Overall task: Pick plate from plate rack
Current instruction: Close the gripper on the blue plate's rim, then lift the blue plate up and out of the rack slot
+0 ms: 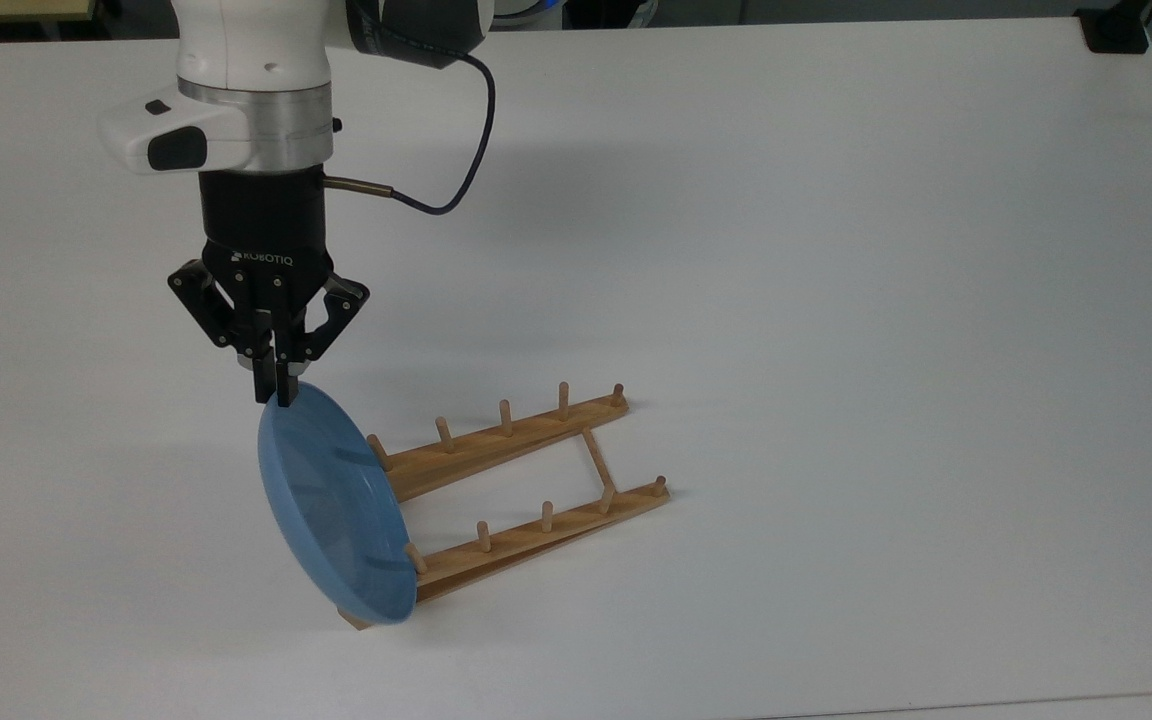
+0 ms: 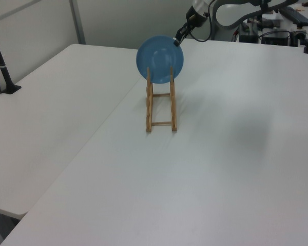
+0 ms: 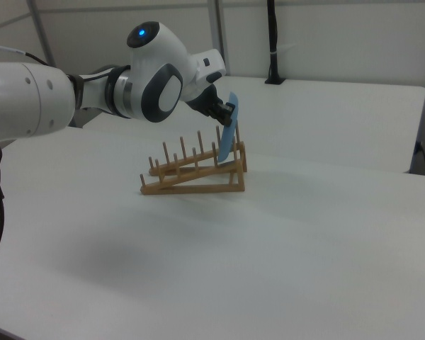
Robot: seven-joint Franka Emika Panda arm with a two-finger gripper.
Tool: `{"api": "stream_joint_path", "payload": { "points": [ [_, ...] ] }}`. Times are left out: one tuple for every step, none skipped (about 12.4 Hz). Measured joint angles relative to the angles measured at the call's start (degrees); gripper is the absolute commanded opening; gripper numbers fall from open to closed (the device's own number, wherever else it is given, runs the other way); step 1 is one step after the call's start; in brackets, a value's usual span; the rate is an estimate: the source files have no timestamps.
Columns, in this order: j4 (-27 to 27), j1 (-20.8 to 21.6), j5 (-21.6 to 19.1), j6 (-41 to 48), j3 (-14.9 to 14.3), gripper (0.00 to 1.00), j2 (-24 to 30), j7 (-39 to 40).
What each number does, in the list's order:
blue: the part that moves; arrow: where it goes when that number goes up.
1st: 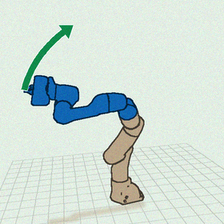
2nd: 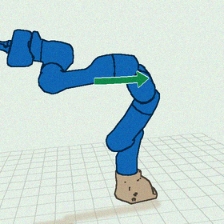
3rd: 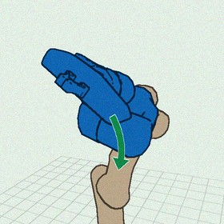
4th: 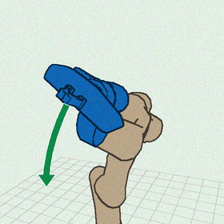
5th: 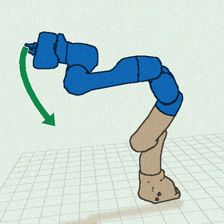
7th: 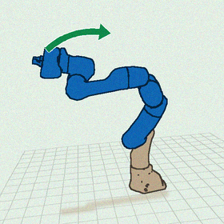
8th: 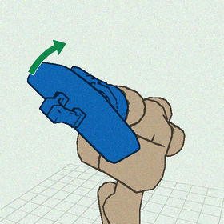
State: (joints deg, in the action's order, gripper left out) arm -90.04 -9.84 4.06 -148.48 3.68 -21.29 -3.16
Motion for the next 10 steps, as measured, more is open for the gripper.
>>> {"api": "stream_joint_path", "payload": {
  "points": [
    [0.0, 0.0, 0.1, 0.0, 0.0, 0.02, 0.0, 0.0],
    [0.1, 0.0, 0.2, 0.0, -0.1, 0.02, 0.0, 0.0],
    [0.1, 0.0, 0.2, 0.0, -0.1, 0.02, 0.0, 0.0],
    [0.3, -0.1, 0.2, 0.0, -0.2, 0.01, 0.0, 0.0],
    [0.5, -0.1, 0.2, 0.0, -0.2, 0.0, 0.1, 0.0],
    [0.9, -0.2, 0.2, 0.0, -0.4, 0.0, 0.2, 0.0],
    [1.1, -0.3, 0.2, 0.0, -0.4, 0.0, 0.3, 0.0],
    [1.3, -0.4, 0.2, 0.0, -0.5, 0.0, 0.7, 0.0],
    [1.5, -0.5, 0.2, 0.0, -0.7, 0.0, 1.2, 0.0],
    [1.5, -0.6, 0.2, 0.0, -0.7, 0.0, 1.9, 0.0]
  ]
}}
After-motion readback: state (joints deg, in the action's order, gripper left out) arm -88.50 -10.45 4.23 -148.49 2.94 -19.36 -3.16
